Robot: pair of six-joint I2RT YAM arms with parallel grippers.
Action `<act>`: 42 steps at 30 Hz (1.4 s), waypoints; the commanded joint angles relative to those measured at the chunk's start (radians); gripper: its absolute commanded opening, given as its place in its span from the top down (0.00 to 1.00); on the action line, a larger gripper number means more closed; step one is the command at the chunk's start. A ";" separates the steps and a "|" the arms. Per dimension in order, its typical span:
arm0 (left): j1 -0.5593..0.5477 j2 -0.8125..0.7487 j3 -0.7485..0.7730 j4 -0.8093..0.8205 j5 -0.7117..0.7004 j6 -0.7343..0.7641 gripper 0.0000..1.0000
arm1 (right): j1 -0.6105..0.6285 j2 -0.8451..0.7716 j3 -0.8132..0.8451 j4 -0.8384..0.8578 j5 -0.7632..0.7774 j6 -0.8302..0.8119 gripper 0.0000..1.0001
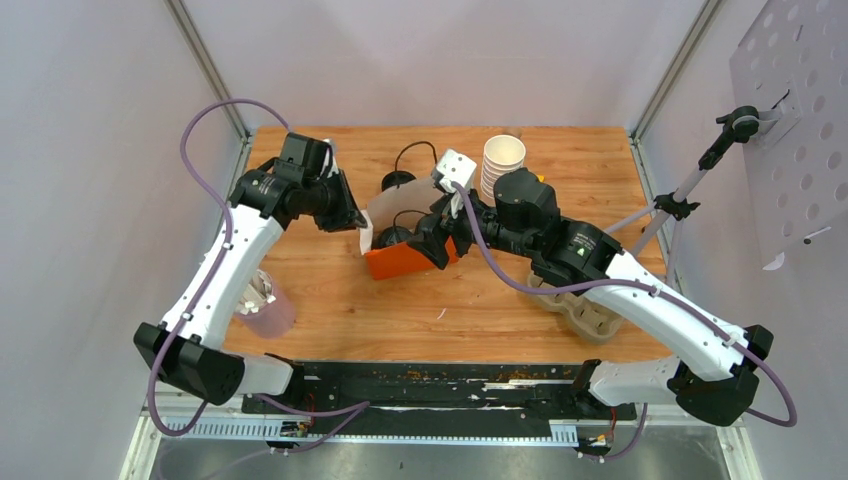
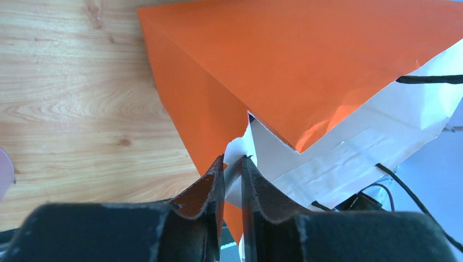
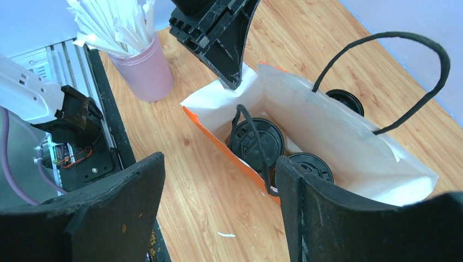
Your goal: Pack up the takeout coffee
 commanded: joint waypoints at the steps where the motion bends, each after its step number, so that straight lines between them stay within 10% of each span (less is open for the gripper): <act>1: 0.014 0.010 0.032 0.027 -0.023 0.043 0.74 | -0.010 0.000 0.034 -0.016 0.024 -0.018 0.26; 25: 0.017 0.032 0.259 0.016 -0.107 0.177 0.41 | -0.017 -0.022 0.034 -0.118 0.148 0.013 0.09; 35: 0.017 -0.122 0.219 -0.261 -0.422 0.301 0.02 | -0.017 -0.096 -0.048 -0.068 0.217 0.170 0.00; 42: 0.017 -0.223 0.205 -0.500 -0.567 0.272 0.00 | -0.016 -0.105 -0.056 -0.059 0.236 0.168 0.00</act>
